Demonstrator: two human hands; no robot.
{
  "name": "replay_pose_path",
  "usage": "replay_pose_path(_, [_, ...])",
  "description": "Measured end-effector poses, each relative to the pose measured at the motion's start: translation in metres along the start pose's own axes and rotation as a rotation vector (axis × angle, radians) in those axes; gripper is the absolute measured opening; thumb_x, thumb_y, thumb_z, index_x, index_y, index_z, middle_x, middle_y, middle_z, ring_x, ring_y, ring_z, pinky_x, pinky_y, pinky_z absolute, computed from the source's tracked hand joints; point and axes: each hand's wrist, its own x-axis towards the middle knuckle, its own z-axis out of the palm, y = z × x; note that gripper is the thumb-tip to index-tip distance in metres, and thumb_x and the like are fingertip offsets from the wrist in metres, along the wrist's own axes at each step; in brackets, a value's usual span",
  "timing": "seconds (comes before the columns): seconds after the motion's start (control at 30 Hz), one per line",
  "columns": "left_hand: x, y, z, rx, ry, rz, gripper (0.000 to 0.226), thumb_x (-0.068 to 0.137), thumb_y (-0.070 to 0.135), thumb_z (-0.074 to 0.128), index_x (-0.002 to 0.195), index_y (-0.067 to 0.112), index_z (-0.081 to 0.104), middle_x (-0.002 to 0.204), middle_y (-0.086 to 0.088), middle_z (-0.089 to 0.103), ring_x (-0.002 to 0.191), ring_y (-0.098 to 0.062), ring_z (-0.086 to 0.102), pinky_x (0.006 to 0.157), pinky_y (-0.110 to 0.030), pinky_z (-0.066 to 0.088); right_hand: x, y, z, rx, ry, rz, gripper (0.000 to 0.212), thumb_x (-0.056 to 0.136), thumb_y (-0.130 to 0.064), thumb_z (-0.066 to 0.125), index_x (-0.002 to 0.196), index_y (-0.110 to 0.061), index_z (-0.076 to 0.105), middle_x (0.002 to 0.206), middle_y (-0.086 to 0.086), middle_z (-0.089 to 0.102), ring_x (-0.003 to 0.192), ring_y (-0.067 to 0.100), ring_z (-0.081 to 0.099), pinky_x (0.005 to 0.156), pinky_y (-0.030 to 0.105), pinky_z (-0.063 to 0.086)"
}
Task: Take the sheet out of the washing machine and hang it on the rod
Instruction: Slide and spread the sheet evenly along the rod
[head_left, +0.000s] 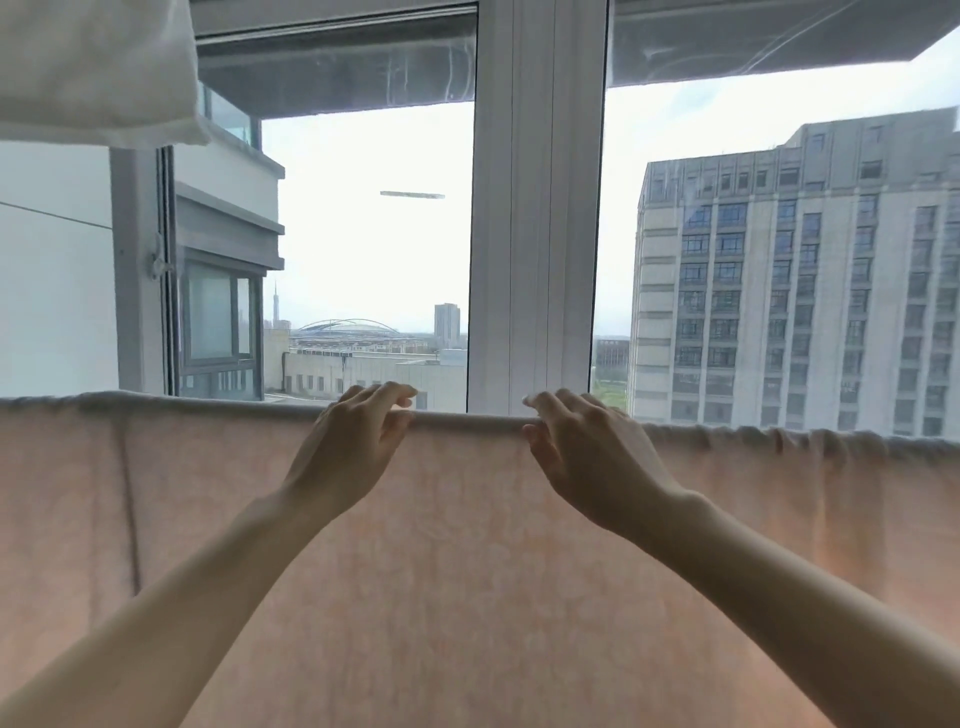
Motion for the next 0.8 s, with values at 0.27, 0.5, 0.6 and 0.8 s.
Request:
replay_pose_path(0.27, [-0.004, -0.063, -0.028, -0.084, -0.009, -0.007, 0.017, 0.091, 0.020, 0.065, 0.105, 0.014, 0.072, 0.094, 0.001, 0.074, 0.088, -0.014, 0.068, 0.081, -0.031, 0.054, 0.022, -0.037, 0.028, -0.009, 0.016, 0.038, 0.013, 0.098, -0.028, 0.051, 0.099, -0.017, 0.059, 0.086, -0.004, 0.063, 0.071, 0.009, 0.058, 0.077, 0.032, 0.054])
replay_pose_path(0.5, [-0.007, -0.060, -0.022, -0.089, 0.000, 0.045, 0.011, 0.097, 0.017, 0.056, 0.100, 0.017, 0.067, 0.101, 0.003, 0.072, 0.093, -0.015, 0.066, 0.083, -0.038, 0.055, 0.017, -0.030, 0.032, 0.122, 0.171, 0.108, 0.004, 0.088, -0.019, 0.066, 0.088, -0.015, 0.065, 0.074, -0.005, 0.069, 0.061, 0.008, 0.063, 0.061, 0.029, 0.057])
replay_pose_path(0.6, [-0.009, -0.056, -0.019, -0.125, 0.022, 0.044, 0.011, 0.096, 0.015, 0.057, 0.106, 0.015, 0.063, 0.106, 0.001, 0.070, 0.097, -0.015, 0.065, 0.084, -0.031, 0.052, 0.016, -0.029, 0.031, 0.099, 0.175, 0.128, 0.006, 0.089, -0.022, 0.066, 0.087, -0.016, 0.064, 0.073, -0.005, 0.070, 0.061, 0.008, 0.063, 0.056, 0.024, 0.054])
replay_pose_path(0.8, [-0.001, -0.054, -0.021, -0.123, 0.066, 0.057, 0.010, 0.089, 0.014, 0.068, 0.098, 0.013, 0.073, 0.100, 0.001, 0.073, 0.089, -0.016, 0.068, 0.079, -0.038, 0.057, 0.015, -0.029, 0.039, 0.043, 0.138, 0.205, 0.011, 0.096, -0.021, 0.055, 0.096, -0.012, 0.060, 0.075, -0.001, 0.065, 0.063, 0.013, 0.060, 0.069, 0.032, 0.054])
